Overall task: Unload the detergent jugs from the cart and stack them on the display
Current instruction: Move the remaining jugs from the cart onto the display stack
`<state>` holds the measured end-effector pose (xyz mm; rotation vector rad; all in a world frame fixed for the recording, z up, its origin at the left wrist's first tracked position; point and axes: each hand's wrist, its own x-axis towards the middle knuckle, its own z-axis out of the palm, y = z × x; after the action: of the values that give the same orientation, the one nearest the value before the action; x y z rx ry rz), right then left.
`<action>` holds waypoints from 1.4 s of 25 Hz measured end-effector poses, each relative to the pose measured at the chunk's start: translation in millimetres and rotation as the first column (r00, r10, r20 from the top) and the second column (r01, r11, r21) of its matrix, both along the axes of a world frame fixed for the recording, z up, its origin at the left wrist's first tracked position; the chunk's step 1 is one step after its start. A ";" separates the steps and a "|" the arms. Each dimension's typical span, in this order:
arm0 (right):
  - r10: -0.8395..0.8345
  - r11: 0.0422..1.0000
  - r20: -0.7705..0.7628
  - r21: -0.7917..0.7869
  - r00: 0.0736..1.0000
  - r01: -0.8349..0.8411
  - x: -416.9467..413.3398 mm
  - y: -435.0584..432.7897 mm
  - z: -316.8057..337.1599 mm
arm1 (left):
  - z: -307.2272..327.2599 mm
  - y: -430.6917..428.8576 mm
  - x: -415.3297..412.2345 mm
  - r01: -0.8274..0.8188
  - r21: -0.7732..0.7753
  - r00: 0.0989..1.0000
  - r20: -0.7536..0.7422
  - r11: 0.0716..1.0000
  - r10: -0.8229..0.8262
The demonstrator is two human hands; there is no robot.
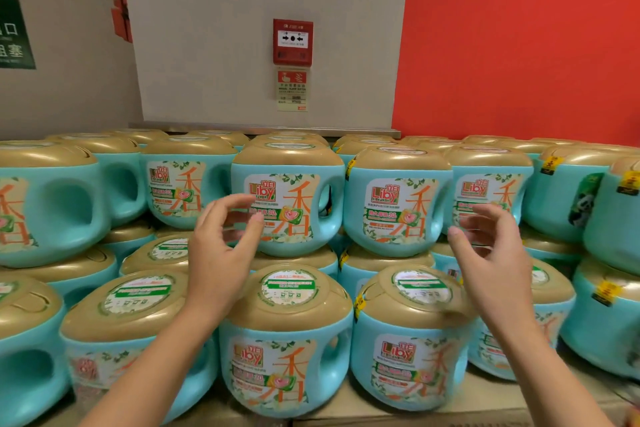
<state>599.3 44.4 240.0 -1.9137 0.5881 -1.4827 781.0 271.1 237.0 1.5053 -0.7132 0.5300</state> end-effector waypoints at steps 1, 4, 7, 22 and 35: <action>0.006 1.000 0.042 -0.001 0.999 -0.006 -16.7 7.9 -3.9 | -1.6 3.9 -13.7 0.083 -0.021 0.996 -0.025 0.996 -0.084; 0.033 0.998 0.109 0.055 0.993 -0.040 -66.6 35.0 -22.8 | -15.0 12.5 -58.3 0.311 -0.077 0.939 -0.132 0.947 -0.319; 0.018 0.989 0.094 0.147 0.995 -0.032 -117.2 66.6 -56.7 | -42.7 17.2 -101.4 0.457 -0.066 0.857 -0.234 0.887 -0.459; -0.233 0.694 -0.114 0.676 0.966 0.247 -392.4 180.0 -220.5 | -210.2 7.1 -357.6 0.874 0.134 0.402 -0.741 0.467 -0.538; -0.154 0.743 -0.258 0.606 0.954 0.284 -586.4 30.4 -209.4 | -235.6 -152.4 -549.2 0.856 0.054 0.349 -0.795 0.514 -0.497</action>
<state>12.9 74.8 30.6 -1.4695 1.2705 -1.0254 231.9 118.7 1.3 1.4710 -0.8131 -0.9794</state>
